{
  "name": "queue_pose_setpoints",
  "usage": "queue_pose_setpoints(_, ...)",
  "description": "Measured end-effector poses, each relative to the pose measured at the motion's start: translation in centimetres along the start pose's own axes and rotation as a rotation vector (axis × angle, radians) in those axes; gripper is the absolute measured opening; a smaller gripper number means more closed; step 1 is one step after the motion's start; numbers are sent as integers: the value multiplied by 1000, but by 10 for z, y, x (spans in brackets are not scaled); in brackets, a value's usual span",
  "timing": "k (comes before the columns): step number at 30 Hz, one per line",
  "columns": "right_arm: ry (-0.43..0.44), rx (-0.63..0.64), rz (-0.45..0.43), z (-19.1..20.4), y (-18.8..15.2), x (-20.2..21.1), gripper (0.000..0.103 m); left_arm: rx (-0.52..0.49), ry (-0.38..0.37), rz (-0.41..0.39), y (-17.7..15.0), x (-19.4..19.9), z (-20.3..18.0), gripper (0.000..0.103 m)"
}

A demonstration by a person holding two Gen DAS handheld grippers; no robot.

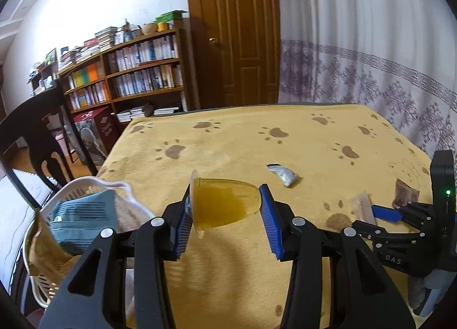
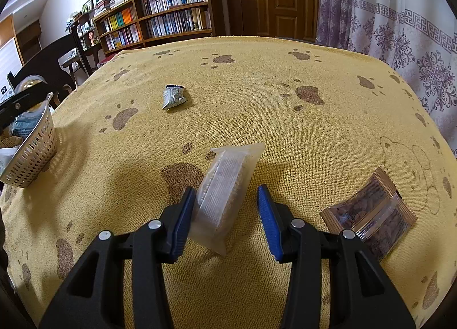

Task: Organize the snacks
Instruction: 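Carry the yellow jelly cup into the basket and open the left tool, then lift the open left tool out of the basket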

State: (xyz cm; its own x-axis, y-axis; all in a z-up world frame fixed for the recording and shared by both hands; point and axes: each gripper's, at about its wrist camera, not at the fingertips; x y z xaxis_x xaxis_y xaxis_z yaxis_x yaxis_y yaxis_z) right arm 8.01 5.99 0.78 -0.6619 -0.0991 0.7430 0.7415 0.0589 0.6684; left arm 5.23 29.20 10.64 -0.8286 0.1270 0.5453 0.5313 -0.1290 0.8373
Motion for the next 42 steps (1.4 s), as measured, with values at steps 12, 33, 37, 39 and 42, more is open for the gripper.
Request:
queue_pose_setpoints(12,0,0,0,0,0,0,44,75,112,-47,1,39,62,45)
queue_pose_setpoints(33,2,-2,-1,0,-1,0,44,242,194,-96,5,63,120,78)
queue_pose_setpoints(37,5,-5,-2,0,0,0,44,271,207,-109,5,68,128,79)
queue_pose_setpoints(39,8,-9,-2,0,0,0,44,278,209,-116,6,71,131,79)
queue_pose_setpoints(42,8,-12,-3,-1,0,1,44,290,211,-133,6,77,134,82)
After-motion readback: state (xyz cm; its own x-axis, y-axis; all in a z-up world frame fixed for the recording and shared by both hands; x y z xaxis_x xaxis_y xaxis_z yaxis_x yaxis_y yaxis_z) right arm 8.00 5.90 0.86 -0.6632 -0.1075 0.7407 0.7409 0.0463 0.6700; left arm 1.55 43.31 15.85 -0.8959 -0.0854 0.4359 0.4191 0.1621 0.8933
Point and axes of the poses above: each gripper's, at about its wrist camera, not at the fingertips, and x roughly against the way its jaws point, z to its left, y to its top, and after that the axes turned 5 degrees about -y, right-handed
